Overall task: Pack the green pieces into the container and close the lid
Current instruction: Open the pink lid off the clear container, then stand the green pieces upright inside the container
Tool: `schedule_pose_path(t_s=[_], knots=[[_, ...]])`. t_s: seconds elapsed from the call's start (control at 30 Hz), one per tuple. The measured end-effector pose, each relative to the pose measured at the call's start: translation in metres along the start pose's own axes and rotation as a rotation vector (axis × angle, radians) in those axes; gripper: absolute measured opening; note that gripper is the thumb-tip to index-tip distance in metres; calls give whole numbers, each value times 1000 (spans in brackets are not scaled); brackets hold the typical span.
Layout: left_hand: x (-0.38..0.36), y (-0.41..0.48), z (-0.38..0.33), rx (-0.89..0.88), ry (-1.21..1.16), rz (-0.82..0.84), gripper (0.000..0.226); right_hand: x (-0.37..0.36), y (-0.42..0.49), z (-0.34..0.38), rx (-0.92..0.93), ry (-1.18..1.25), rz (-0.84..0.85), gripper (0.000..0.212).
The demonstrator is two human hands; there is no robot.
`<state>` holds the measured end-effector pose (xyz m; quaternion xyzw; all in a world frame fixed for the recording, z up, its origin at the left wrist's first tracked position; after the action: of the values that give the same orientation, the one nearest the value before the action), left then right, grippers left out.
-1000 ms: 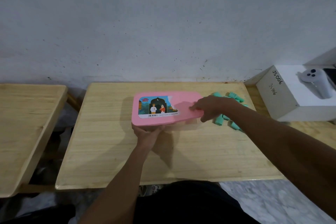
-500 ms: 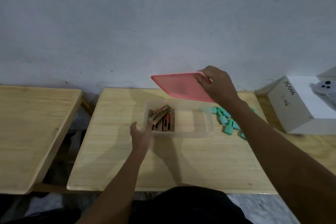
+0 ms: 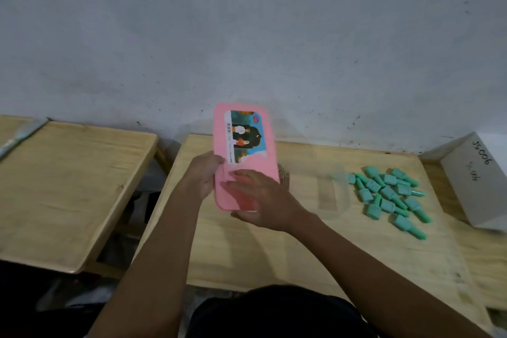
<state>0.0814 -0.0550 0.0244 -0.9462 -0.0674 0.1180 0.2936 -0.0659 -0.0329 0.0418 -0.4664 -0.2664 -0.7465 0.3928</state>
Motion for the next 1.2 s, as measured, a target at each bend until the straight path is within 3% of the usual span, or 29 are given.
schedule_pose_path(t_s=[0.1, 0.17, 0.23, 0.3, 0.43, 0.53, 0.6, 0.67, 0.73, 0.87, 1.0, 1.2], knots=[[47, 2, 6, 1, 45, -284, 30, -6, -11, -32, -152, 100, -85, 49], [69, -11, 4, -12, 208, -452, 33, -12, -22, -58, -284, 131, -66, 41], [82, -12, 12, 17, 410, -495, 32, -24, -33, -77, -409, 152, 95, 37], [90, -7, 37, 97, 349, -503, 34, -38, -44, -88, -479, 210, 289, 38], [81, 6, 69, 187, 552, -445, 37, -47, -58, -95, -492, 195, 352, 38], [70, 9, 80, 206, 804, -487, 52, -39, -66, -99, -499, 232, 239, 30], [53, 14, 77, 90, 949, -477, 55, -26, -75, -109, -546, 177, 39, 25], [26, 24, 78, -37, 902, -327, 50, -11, -96, -125, -706, 28, -182, 29], [0, 29, 77, -123, 820, -180, 43, -5, -123, -143, -930, -2, -292, 43], [-30, 29, 66, -240, 887, -137, 24, -21, -159, -169, -1157, 382, -286, 64], [-32, 31, 69, -245, 825, -182, 25, -26, -176, -176, -1112, 538, -419, 44], [-34, 33, 73, -245, 817, -286, 20, -22, -187, -180, -1060, 603, -410, 35]])
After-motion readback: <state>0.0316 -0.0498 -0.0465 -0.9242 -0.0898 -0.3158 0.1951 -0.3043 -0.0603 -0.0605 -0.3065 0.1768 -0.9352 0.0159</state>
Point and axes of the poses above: each hand's wrist, its own y-axis towards the middle knuckle, its own x-axis out of the back of the hand, z = x × y, the point moved 7 cm from there along y, towards the middle knuckle, and after that the axes turned 14 degrees about z, right-handed, at the moved point
